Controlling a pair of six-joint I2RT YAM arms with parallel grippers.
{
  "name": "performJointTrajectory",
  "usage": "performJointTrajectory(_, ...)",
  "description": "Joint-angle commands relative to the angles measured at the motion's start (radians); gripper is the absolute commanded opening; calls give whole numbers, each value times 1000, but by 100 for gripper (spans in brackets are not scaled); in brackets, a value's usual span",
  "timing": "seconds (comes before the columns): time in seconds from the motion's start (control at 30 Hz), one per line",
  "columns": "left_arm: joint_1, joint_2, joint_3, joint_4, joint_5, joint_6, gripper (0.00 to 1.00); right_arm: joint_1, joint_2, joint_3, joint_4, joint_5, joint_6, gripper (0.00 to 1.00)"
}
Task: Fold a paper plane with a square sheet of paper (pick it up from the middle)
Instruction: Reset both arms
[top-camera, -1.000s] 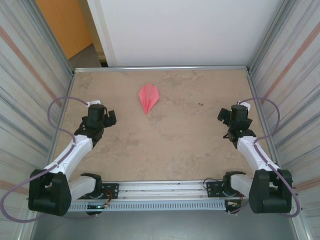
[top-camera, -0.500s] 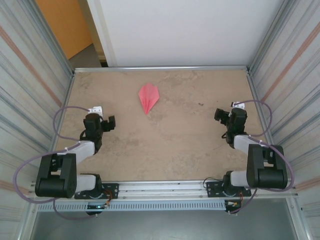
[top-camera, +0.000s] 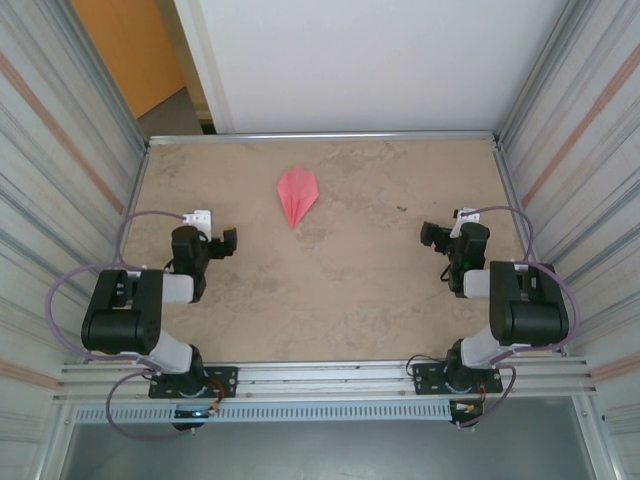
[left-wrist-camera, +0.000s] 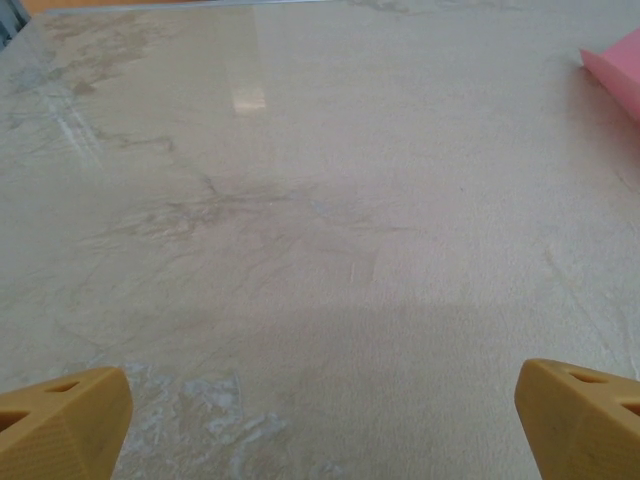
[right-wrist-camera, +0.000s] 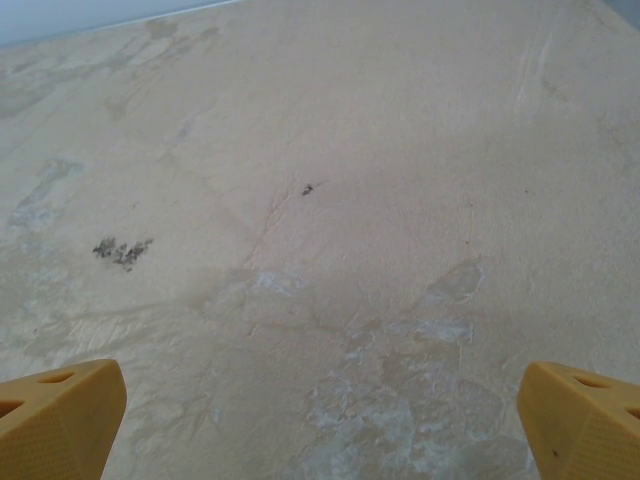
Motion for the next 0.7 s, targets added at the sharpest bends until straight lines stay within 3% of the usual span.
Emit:
performJointTrajectory(0.0, 11, 0, 34, -1, 21, 9, 99, 13, 8, 35, 0, -6, -47, 99)
performJointTrajectory(0.4, -15, 2, 36, 3, -12, 28, 99, 21, 10, 39, -8, 7, -52, 99)
performJointTrajectory(0.5, -1, 2, 46, -14, 49, 36, 99, 21, 11, 41, -9, 6, -52, 99)
performJointTrajectory(0.67, 0, 13, 56, -23, 55, 38, 99, 22, 11, 41, -10, 9, -51, 99)
